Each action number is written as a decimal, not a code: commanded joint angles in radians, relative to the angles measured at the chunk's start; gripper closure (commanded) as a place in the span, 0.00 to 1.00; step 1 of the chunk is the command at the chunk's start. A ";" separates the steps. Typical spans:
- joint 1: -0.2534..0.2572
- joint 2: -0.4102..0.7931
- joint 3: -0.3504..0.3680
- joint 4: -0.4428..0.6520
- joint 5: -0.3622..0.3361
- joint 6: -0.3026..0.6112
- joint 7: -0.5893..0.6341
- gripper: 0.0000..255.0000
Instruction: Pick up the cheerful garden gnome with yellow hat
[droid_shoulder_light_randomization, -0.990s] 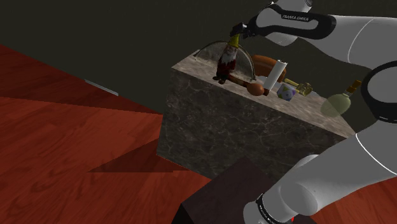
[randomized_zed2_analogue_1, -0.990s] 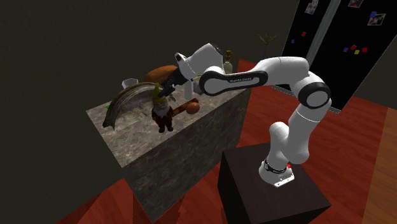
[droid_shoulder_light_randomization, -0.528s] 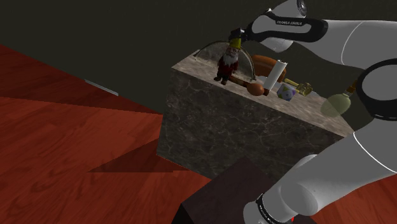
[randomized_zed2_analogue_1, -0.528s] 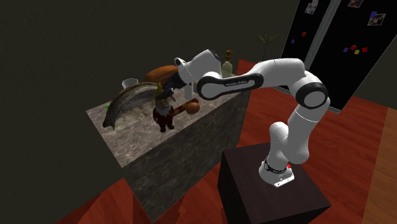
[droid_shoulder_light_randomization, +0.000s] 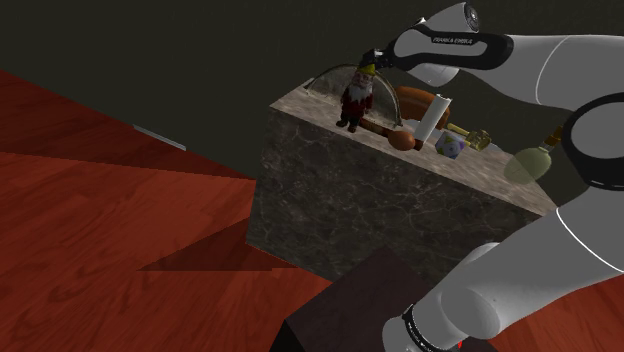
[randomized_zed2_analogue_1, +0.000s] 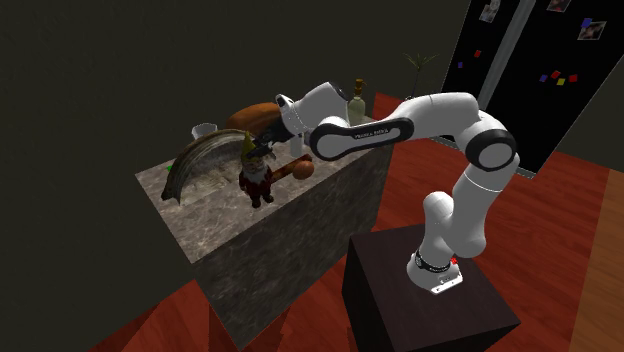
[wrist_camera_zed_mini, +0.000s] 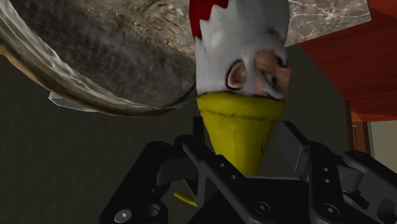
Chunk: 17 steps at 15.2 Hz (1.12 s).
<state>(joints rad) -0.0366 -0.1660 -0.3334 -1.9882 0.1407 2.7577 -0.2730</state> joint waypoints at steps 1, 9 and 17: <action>0.000 0.000 0.001 -0.003 -0.001 -0.001 0.001 1.00; -0.003 0.006 0.003 0.054 -0.012 -0.053 0.014 1.00; -0.008 0.013 0.006 0.168 -0.029 -0.160 0.037 1.00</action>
<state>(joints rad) -0.0443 -0.1561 -0.3265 -1.8399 0.1117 2.6122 -0.2374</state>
